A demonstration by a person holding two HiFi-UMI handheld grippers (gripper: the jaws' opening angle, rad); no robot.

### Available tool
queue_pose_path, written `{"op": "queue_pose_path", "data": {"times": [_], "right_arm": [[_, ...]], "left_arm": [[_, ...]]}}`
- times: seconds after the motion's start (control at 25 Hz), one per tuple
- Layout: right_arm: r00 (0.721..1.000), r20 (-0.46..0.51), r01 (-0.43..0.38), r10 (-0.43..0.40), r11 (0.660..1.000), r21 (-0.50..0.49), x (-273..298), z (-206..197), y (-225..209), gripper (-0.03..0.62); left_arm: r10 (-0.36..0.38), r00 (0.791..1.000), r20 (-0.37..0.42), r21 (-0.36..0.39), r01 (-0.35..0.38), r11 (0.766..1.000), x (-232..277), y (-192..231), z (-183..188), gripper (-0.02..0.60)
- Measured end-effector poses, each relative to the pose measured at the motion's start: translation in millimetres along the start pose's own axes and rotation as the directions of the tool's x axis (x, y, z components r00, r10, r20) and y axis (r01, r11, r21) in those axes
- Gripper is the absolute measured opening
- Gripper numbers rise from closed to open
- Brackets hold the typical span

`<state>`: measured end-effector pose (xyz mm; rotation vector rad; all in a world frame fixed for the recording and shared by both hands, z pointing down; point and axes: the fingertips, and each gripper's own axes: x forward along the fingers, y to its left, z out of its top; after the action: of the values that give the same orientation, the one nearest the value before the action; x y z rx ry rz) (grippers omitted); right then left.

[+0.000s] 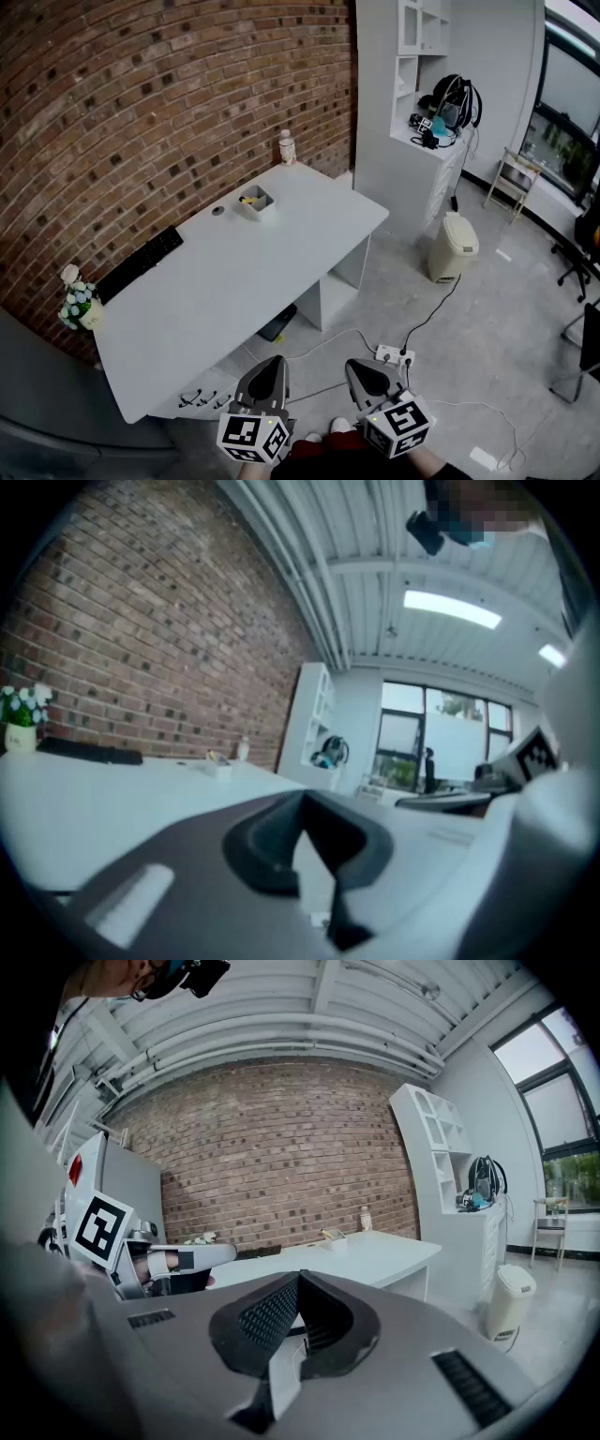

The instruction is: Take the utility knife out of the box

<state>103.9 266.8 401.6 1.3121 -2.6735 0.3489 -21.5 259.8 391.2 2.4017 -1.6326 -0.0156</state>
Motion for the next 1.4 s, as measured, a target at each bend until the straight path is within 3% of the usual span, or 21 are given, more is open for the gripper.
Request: {"op": "queue_pose_path", "data": {"times": [0.56,1.4], "right_arm": [[1.000,-0.019,0.007,-0.007,1.000,-0.002,1,-6,-11,0.008],[0.998,-0.016,0.062,-0.062,0.998,0.008,13,4,-72,0.008]], "left_arm": [[0.001,1.000,-0.013,-0.029,-0.001,1.000,6,-3,-7,0.003],[0.026,1.000,0.006,0.046,-0.027,0.999,51,-13,6,0.003]]}}
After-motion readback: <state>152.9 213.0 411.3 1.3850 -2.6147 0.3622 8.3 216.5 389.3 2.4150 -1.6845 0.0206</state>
